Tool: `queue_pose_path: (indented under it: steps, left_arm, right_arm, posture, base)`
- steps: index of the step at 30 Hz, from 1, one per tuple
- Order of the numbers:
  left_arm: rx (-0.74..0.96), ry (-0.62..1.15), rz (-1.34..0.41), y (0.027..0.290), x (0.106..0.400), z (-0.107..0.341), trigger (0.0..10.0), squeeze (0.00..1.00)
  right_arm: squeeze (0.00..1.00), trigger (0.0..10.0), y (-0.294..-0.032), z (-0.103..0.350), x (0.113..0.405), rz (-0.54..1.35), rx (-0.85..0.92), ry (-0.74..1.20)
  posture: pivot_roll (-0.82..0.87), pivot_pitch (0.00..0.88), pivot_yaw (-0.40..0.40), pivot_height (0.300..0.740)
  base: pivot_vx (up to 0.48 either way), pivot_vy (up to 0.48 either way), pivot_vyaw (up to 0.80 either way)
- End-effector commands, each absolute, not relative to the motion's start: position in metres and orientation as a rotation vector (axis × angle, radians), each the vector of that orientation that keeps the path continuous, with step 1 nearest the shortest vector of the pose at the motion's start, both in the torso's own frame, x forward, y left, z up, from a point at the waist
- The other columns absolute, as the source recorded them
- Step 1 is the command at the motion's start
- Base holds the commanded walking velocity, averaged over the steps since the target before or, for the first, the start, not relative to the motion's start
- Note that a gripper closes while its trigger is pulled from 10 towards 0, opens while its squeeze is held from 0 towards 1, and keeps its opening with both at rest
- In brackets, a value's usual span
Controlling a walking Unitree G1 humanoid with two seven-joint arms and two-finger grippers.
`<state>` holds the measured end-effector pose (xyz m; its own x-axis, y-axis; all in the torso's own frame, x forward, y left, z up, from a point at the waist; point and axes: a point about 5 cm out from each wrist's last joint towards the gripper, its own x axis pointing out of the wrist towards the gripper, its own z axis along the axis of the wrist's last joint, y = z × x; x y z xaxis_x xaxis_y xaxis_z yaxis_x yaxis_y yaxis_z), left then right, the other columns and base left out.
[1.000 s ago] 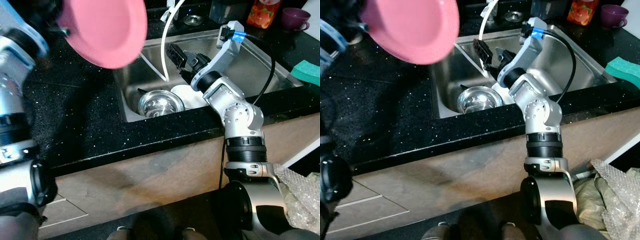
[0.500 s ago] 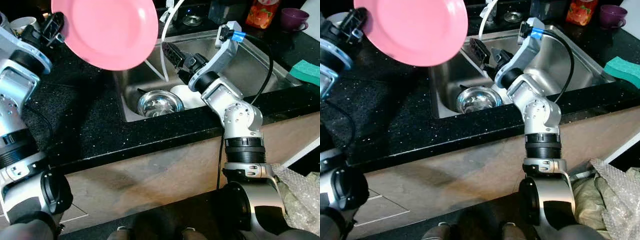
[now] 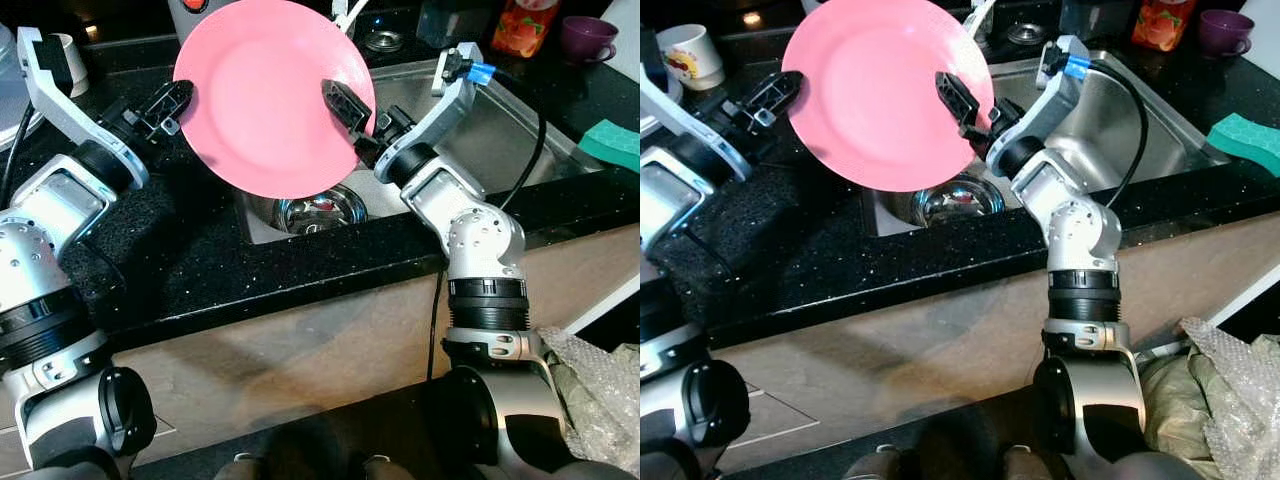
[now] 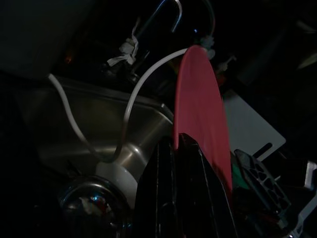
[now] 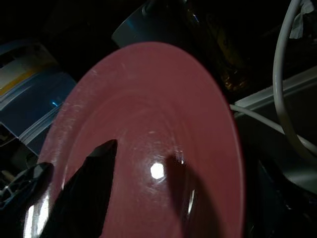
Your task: Kitchen organization
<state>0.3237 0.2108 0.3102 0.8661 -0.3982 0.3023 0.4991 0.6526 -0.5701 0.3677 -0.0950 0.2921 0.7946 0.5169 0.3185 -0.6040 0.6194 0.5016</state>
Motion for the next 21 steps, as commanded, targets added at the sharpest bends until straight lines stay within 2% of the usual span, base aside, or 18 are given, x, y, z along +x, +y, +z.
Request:
queue_pose_path:
  steps: [1,21]
  left_arm:
    - [-0.694,-0.144,-0.496,0.211,0.321,0.307,0.0,0.00]
    - [-0.584,-0.095,-0.399,0.215,0.322,0.296,0.0,0.00]
  right_arm:
    - [0.00,0.0,-0.093,0.293,0.363,0.675,0.655,-0.159]
    - [0.00,0.0,-0.093,0.296,0.359,0.700,0.651,-0.180]
  posture:
    - [0.06,0.132,0.025,0.740]
    - [0.06,0.117,0.025,0.740]
  base:
    - [0.000,0.000,0.00]
    - [0.000,0.000,0.00]
